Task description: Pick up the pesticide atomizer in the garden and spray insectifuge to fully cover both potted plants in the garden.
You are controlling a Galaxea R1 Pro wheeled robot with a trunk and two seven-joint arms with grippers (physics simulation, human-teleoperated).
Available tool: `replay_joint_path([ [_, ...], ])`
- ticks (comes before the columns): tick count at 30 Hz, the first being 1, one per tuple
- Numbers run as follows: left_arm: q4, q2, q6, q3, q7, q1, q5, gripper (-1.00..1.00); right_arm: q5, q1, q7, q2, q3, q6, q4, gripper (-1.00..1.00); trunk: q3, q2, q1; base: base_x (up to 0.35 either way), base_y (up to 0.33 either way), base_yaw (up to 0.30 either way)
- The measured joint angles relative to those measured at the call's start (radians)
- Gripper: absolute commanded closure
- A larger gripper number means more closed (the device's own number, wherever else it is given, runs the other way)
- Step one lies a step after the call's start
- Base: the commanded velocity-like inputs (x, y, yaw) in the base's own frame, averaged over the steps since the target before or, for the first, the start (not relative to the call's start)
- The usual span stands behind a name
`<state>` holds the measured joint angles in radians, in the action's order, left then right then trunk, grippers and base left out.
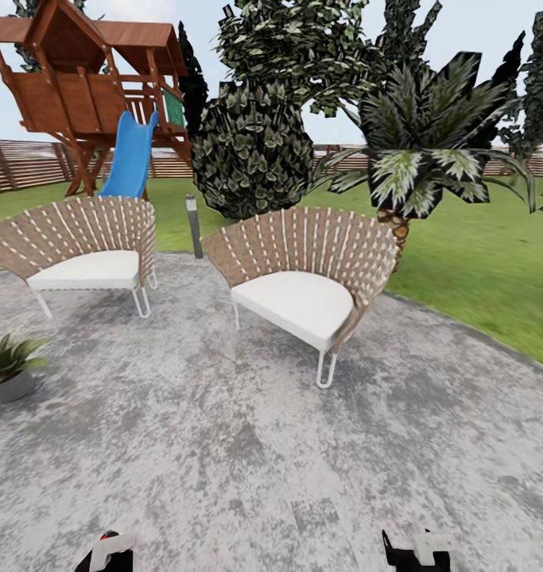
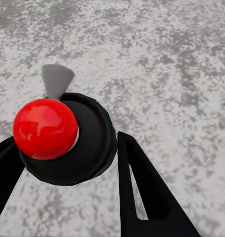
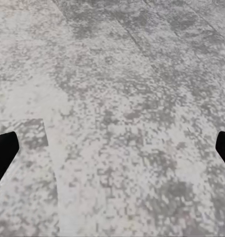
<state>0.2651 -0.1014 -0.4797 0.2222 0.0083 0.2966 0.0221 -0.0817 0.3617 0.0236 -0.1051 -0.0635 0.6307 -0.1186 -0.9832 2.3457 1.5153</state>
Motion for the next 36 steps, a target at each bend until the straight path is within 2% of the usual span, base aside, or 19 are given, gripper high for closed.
replay_joint_path([
  [36,0.0,0.0,0.0,0.0,0.0,0.0,0.0,1.0,0.0,0.0,0.0,0.001,0.001,0.0,0.0,-1.0,0.0,0.0,0.0,0.339,-0.118,0.279],
])
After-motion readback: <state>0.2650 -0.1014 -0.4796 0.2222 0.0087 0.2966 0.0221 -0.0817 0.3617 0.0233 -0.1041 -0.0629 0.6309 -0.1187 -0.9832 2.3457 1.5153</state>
